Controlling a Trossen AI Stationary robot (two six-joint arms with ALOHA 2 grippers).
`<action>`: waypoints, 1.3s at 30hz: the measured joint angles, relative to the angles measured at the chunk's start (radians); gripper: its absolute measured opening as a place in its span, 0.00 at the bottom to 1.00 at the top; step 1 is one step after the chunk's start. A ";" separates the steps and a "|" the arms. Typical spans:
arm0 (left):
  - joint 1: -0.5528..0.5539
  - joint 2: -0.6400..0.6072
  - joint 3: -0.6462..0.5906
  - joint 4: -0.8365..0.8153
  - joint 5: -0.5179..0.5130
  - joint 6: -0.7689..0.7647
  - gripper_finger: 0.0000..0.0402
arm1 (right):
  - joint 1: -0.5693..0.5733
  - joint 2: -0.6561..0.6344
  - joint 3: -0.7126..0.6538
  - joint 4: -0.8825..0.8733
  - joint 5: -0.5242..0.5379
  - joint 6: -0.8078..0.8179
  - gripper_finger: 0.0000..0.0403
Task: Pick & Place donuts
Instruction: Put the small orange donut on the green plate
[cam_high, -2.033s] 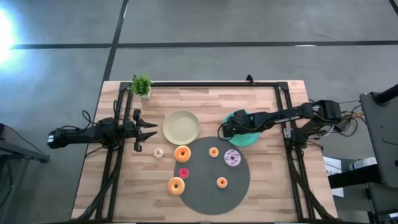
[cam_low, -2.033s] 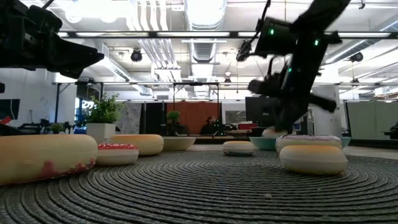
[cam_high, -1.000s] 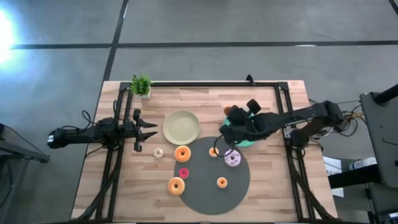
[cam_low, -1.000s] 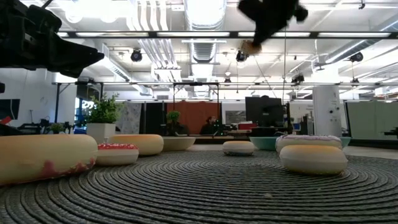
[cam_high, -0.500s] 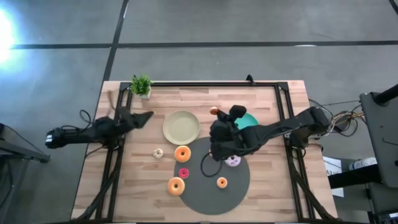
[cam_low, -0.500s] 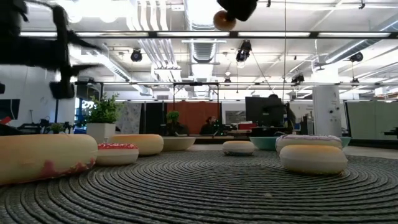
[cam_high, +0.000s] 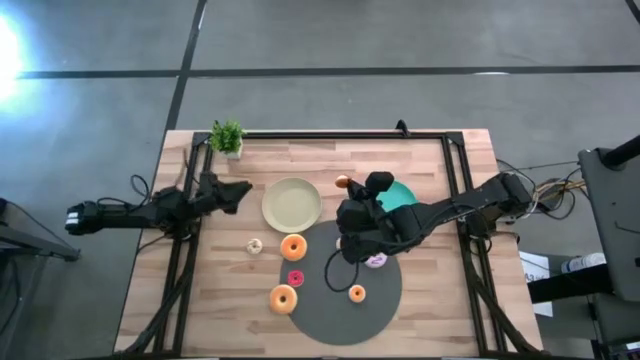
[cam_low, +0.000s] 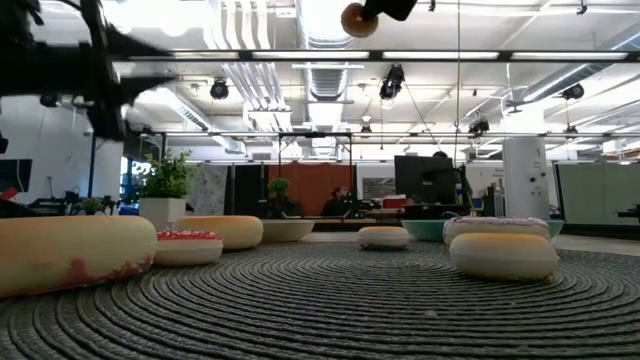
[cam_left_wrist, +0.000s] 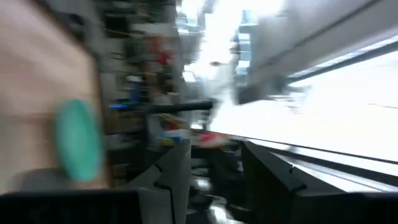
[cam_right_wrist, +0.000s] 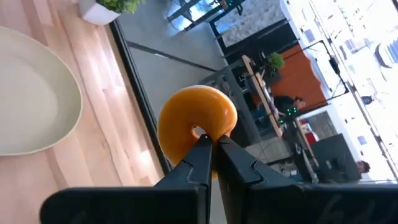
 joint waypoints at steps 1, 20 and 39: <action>0.000 0.005 0.004 0.038 0.014 0.001 0.29 | -0.001 0.000 0.000 0.019 0.000 -0.027 0.02; 0.103 0.637 0.372 0.316 0.417 -0.072 0.29 | -0.008 0.000 -0.031 0.756 -0.135 -0.890 0.02; 0.190 0.904 0.693 0.536 0.723 -0.148 0.29 | 0.000 0.079 -0.033 1.498 -0.110 -1.510 0.05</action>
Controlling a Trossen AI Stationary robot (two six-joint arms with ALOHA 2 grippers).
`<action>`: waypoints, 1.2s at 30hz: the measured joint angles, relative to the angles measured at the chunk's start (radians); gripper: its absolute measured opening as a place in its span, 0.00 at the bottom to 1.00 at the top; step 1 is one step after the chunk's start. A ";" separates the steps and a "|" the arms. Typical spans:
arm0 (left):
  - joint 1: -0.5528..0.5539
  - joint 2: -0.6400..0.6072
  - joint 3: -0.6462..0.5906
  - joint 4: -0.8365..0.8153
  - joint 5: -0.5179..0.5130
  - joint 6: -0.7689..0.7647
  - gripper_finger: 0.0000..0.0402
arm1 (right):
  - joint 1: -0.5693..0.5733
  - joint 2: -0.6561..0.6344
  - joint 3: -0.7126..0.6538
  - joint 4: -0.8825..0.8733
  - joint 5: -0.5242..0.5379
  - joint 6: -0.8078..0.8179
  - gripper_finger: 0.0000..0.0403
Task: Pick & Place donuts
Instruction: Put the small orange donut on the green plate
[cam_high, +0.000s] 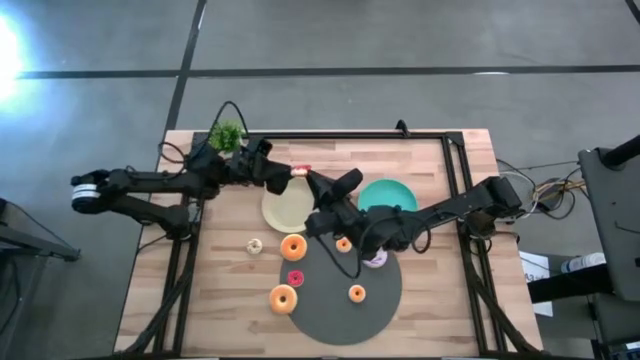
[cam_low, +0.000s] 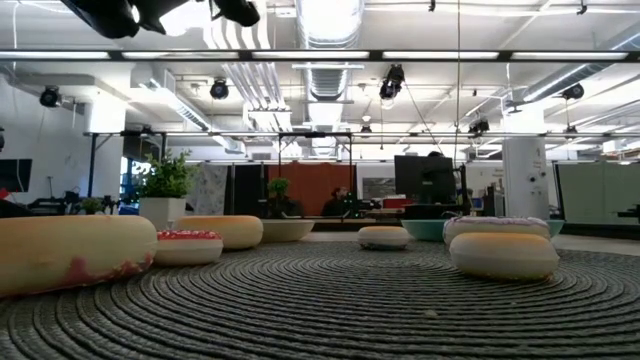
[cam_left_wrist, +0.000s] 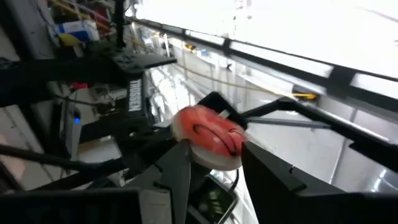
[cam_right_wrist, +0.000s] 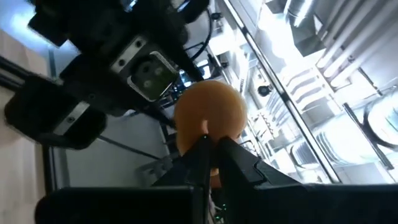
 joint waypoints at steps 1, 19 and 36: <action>0.008 -0.003 -0.002 0.000 0.019 -0.002 0.29 | 0.002 -0.001 0.000 0.019 0.001 -0.021 0.05; 0.131 -0.002 -0.007 0.038 0.273 -0.177 0.29 | -0.008 -0.010 0.000 0.075 -0.101 -0.244 0.05; 0.183 0.071 0.094 0.089 0.360 -0.324 0.29 | -0.029 -0.010 0.000 0.090 -0.234 -0.320 0.05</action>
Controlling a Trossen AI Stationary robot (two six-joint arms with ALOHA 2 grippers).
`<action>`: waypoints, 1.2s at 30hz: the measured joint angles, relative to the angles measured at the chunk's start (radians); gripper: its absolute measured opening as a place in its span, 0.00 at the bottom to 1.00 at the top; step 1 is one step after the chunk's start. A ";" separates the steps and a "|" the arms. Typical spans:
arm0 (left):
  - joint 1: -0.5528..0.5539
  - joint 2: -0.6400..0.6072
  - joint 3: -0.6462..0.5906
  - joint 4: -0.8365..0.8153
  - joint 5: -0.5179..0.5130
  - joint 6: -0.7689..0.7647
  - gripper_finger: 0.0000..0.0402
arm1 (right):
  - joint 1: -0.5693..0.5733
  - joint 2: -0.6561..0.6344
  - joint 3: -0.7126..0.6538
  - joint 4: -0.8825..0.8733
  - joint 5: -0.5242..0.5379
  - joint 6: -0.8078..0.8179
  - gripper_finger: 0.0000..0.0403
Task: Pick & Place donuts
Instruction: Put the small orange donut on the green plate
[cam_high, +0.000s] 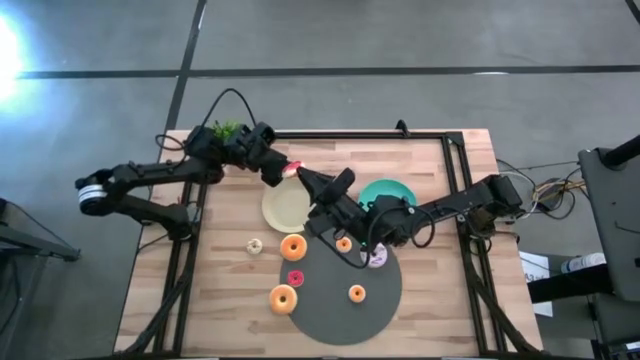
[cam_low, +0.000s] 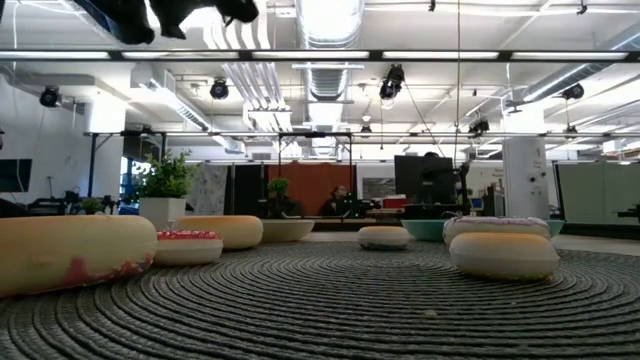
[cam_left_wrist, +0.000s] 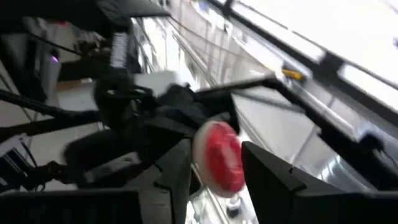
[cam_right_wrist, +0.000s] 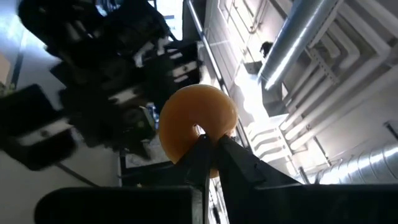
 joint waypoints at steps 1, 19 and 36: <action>0.000 0.003 0.015 0.002 0.016 -0.004 0.29 | 0.001 0.000 0.000 0.000 -0.005 0.000 0.05; 0.029 0.075 0.059 0.010 0.081 -0.008 0.29 | -0.005 0.000 0.000 0.050 -0.009 -0.038 0.05; 0.014 0.058 0.065 0.046 0.061 -0.015 0.29 | -0.033 0.000 0.000 0.050 -0.036 -0.034 0.05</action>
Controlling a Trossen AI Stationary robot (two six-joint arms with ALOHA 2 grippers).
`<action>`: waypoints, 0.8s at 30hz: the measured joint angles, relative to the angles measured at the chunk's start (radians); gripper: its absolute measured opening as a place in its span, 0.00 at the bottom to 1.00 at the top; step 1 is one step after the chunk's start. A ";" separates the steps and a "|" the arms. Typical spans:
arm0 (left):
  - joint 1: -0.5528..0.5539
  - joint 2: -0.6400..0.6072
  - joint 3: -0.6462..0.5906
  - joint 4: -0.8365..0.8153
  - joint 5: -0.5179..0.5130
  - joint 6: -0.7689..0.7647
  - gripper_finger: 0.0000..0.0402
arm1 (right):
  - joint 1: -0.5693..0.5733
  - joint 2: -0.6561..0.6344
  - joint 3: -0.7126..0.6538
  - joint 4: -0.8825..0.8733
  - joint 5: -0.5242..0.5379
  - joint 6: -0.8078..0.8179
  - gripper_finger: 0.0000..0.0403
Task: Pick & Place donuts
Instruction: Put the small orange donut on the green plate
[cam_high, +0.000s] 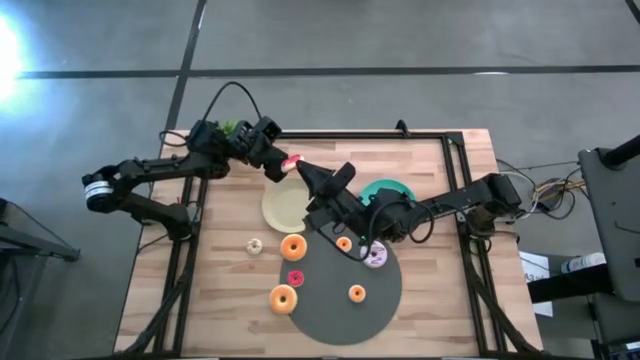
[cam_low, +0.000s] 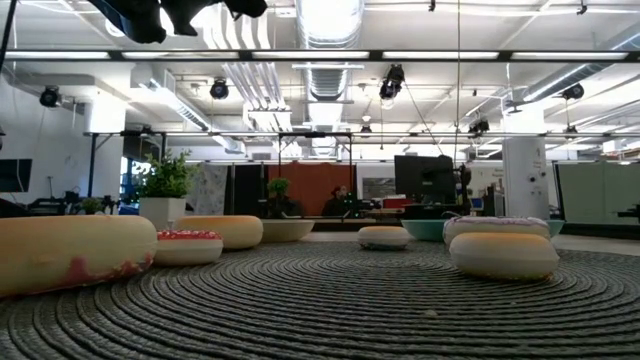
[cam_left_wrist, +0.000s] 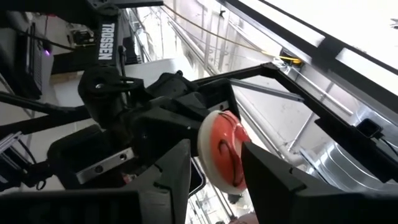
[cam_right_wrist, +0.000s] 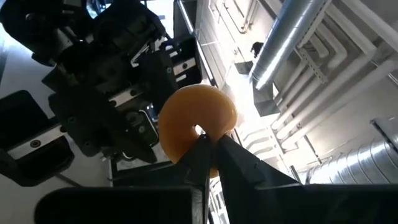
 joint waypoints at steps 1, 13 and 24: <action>-0.004 0.000 0.000 0.008 -0.004 -0.001 0.29 | -0.002 0.000 -0.001 0.000 0.000 0.000 0.05; -0.018 0.000 0.000 0.023 -0.016 0.004 0.29 | -0.017 0.000 -0.011 0.003 -0.013 0.029 0.05; -0.023 0.005 0.000 0.023 -0.024 0.033 0.24 | -0.019 0.000 -0.013 0.000 -0.018 0.049 0.05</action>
